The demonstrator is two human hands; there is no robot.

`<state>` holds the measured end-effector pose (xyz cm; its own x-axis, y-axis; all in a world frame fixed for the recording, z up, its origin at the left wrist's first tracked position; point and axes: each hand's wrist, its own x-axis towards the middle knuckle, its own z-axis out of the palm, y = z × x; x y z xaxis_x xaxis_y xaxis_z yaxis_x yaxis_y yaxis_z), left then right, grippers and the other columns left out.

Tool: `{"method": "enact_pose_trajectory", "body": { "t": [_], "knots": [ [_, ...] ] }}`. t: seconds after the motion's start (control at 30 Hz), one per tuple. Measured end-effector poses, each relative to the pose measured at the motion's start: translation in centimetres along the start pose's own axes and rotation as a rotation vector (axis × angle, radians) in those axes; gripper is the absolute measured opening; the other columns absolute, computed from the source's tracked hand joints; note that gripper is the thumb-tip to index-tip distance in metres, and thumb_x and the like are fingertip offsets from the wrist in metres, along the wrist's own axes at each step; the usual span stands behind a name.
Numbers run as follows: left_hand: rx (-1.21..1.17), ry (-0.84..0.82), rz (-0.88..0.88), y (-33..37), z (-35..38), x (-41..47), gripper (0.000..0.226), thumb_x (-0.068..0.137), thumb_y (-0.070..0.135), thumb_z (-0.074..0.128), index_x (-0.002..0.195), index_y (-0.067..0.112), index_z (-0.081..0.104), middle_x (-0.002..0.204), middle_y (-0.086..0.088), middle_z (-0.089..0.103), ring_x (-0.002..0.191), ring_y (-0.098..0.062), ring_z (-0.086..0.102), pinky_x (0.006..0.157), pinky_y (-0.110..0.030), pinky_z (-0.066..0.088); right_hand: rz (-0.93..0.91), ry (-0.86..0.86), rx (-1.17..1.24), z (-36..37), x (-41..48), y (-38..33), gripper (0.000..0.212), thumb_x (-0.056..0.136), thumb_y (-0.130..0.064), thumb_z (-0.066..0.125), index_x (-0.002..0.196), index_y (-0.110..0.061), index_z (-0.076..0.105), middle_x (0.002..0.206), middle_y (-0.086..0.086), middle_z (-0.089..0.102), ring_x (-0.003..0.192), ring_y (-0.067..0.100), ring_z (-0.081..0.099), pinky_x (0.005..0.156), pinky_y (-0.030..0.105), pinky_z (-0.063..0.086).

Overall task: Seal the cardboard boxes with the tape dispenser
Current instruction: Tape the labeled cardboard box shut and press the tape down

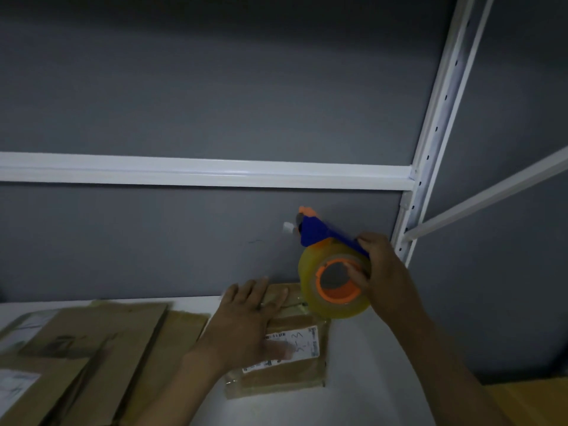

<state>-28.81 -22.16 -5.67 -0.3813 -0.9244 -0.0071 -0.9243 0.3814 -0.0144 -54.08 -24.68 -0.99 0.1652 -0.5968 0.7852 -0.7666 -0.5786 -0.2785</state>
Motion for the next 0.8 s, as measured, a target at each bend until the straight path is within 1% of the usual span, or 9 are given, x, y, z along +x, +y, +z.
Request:
{"method": "enact_pose_trajectory", "body": {
  "t": [0.1,0.17,0.23,0.27,0.37,0.43,0.53,0.7,0.8],
  "knots": [
    [-0.186,0.063,-0.003,-0.5,-0.2,-0.1,0.131,0.046,0.099,-0.010,0.155,0.028,-0.001,0.162,0.004,-0.002,0.149,-0.014,-0.002,0.114,-0.029,-0.012,-0.018,-0.062,0.095,0.5,0.0,0.1,0.042,0.083,-0.032,0.059,0.117,-0.009,0.047,0.110,0.004,0.051,0.092,0.002,0.046,0.084,0.000,0.031],
    [-0.463,0.175,-0.038,-0.4,-0.7,-0.1,0.125,0.057,0.095,-0.013,0.152,0.024,0.027,0.157,0.004,0.029,0.143,-0.008,0.025,0.119,-0.026,-0.003,0.011,-0.086,0.186,0.4,0.3,-0.1,0.045,0.081,-0.035,0.060,0.116,-0.009,0.050,0.112,-0.005,0.046,0.096,-0.005,0.043,0.086,-0.004,0.030],
    [-0.844,0.362,-0.118,-0.2,-1.3,0.0,0.096,0.079,0.079,0.000,0.127,0.022,0.061,0.127,0.004,0.063,0.115,-0.001,0.055,0.118,-0.033,0.023,0.034,-0.126,0.256,0.2,0.6,-0.4,0.042,0.078,-0.043,0.059,0.112,-0.020,0.049,0.112,-0.017,0.044,0.097,-0.011,0.044,0.085,-0.003,0.032],
    [-1.043,0.423,-0.181,0.0,-1.9,-0.1,0.082,0.085,0.071,0.007,0.113,0.023,0.068,0.112,0.006,0.071,0.103,-0.001,0.062,0.111,-0.037,0.037,0.048,-0.150,0.277,0.1,0.7,-0.6,0.039,0.076,-0.048,0.057,0.108,-0.029,0.046,0.115,-0.022,0.043,0.100,-0.016,0.044,0.084,-0.002,0.033],
    [-1.468,0.415,-0.275,0.4,-4.7,-0.2,0.070,0.096,0.060,0.015,0.099,0.020,0.072,0.094,0.001,0.076,0.092,-0.014,0.071,0.092,-0.039,0.052,0.094,-0.223,0.320,-0.2,1.0,-1.1,0.037,0.071,-0.056,0.055,0.103,-0.043,0.041,0.119,-0.029,0.041,0.106,-0.023,0.042,0.082,-0.002,0.035],
    [-1.661,0.422,-0.328,0.4,-6.2,0.2,0.054,0.100,0.049,0.036,0.089,0.010,0.071,0.085,-0.009,0.075,0.081,-0.020,0.072,0.079,-0.034,0.055,0.111,-0.265,0.331,-0.2,1.1,-1.3,0.038,0.069,-0.058,0.055,0.102,-0.043,0.043,0.120,-0.029,0.044,0.106,-0.021,0.044,0.080,-0.001,0.036],
    [-1.778,0.399,-0.382,0.5,-6.5,0.5,0.024,0.094,0.018,0.060,0.073,0.007,0.064,0.068,-0.009,0.068,0.055,-0.011,0.064,0.057,-0.021,0.053,0.143,-0.296,0.308,0.0,0.8,-1.4,0.038,0.065,-0.061,0.053,0.098,-0.045,0.044,0.111,-0.025,0.051,0.099,-0.020,0.048,0.075,0.000,0.038],
    [-1.940,0.310,-0.465,1.1,-5.9,0.3,0.028,0.092,0.004,0.058,0.065,0.008,0.062,0.061,-0.006,0.066,0.055,-0.013,0.065,0.065,-0.028,0.053,0.090,-0.236,0.266,0.1,0.4,-1.1,0.038,0.068,-0.060,0.055,0.101,-0.044,0.044,0.111,-0.026,0.048,0.102,-0.021,0.045,0.079,-0.002,0.034],
    [-2.006,0.305,-0.492,1.4,-5.5,-0.3,0.023,0.094,0.009,0.057,0.071,0.008,0.061,0.060,-0.004,0.064,0.056,-0.013,0.065,0.068,-0.030,0.053,0.014,-0.191,0.260,0.1,-0.3,-1.2,0.041,0.074,-0.052,0.059,0.108,-0.030,0.049,0.114,-0.024,0.047,0.106,-0.018,0.045,0.084,-0.001,0.034]
  ]
}}
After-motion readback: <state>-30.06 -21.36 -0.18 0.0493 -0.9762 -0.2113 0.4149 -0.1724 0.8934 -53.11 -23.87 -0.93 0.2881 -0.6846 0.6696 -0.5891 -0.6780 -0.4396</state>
